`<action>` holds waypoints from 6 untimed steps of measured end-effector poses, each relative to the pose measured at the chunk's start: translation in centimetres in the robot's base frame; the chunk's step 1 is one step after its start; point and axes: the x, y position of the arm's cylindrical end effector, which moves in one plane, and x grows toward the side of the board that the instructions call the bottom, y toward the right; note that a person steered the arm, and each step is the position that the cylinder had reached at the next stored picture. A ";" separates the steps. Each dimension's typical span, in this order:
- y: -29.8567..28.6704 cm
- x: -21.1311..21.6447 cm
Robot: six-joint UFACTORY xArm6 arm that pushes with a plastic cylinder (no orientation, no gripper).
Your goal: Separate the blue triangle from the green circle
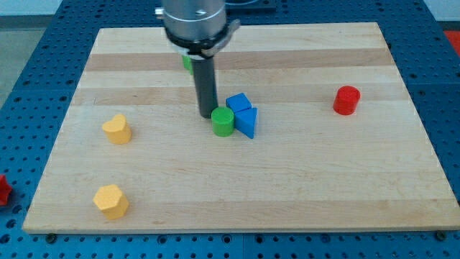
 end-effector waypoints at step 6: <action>5.1 7.4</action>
